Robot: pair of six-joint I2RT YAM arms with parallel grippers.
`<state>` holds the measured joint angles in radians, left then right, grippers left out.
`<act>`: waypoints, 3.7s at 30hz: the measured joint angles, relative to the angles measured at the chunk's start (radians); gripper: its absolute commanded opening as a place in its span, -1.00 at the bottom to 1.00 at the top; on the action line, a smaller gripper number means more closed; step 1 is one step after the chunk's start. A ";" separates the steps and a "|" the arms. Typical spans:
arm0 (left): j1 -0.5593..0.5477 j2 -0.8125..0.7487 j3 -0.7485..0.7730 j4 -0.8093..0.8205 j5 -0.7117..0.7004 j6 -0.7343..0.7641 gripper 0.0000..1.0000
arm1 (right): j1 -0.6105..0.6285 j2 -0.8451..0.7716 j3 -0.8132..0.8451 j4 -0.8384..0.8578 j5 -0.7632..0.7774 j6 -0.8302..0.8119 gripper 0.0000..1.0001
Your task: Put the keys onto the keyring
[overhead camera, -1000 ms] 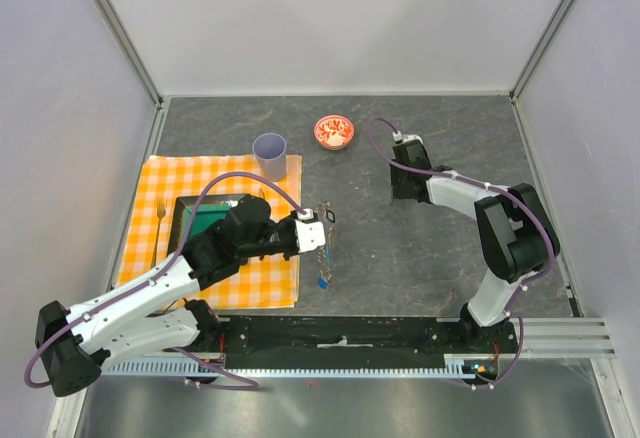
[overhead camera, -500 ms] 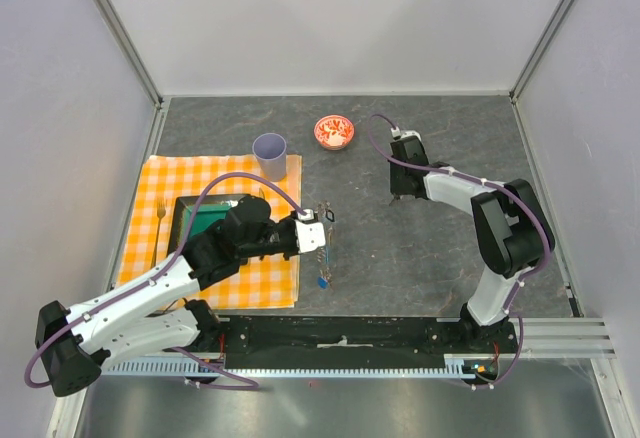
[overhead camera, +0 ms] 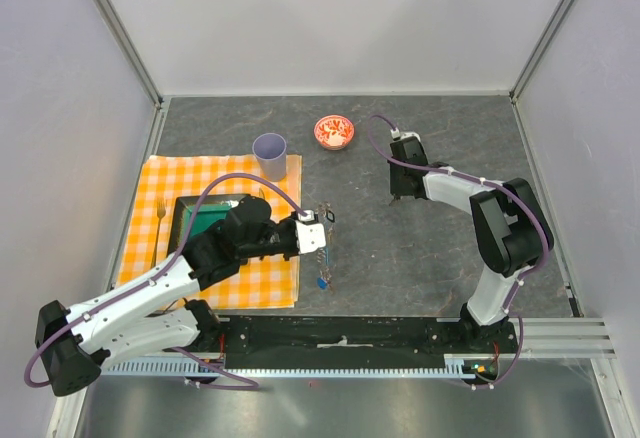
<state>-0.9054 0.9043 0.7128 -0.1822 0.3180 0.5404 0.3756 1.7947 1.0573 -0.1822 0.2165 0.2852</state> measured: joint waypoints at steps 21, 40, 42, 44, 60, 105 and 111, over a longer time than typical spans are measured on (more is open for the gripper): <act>0.000 0.000 0.000 -0.003 0.000 0.000 -0.96 | 0.000 -0.003 0.000 -0.008 0.000 0.006 -1.00; 0.000 -0.009 0.000 0.009 0.001 0.000 -0.96 | 0.048 -0.610 -0.227 0.104 -0.336 -0.230 -1.00; 0.000 -0.017 -0.002 0.021 0.003 0.000 -0.96 | 0.074 -0.679 -0.254 0.130 -0.401 -0.279 -1.00; 0.000 -0.027 -0.008 0.034 0.006 0.000 -0.96 | 0.103 -0.739 -0.278 0.153 -0.462 -0.330 -1.00; -0.002 -0.028 -0.032 0.071 0.064 0.000 -0.96 | 0.251 -0.888 -0.343 0.212 -0.824 -0.530 -1.00; -0.005 0.115 0.029 0.088 0.088 0.137 -0.96 | 0.428 -0.874 -0.258 -0.085 -0.700 -0.763 -1.00; -0.005 0.125 0.029 0.088 0.095 0.159 -0.96 | 0.441 -0.872 -0.257 -0.097 -0.654 -0.785 -1.00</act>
<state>-0.9104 1.0294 0.7418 -0.0944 0.4129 0.6998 0.8165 0.9222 0.7998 -0.2790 -0.4377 -0.5003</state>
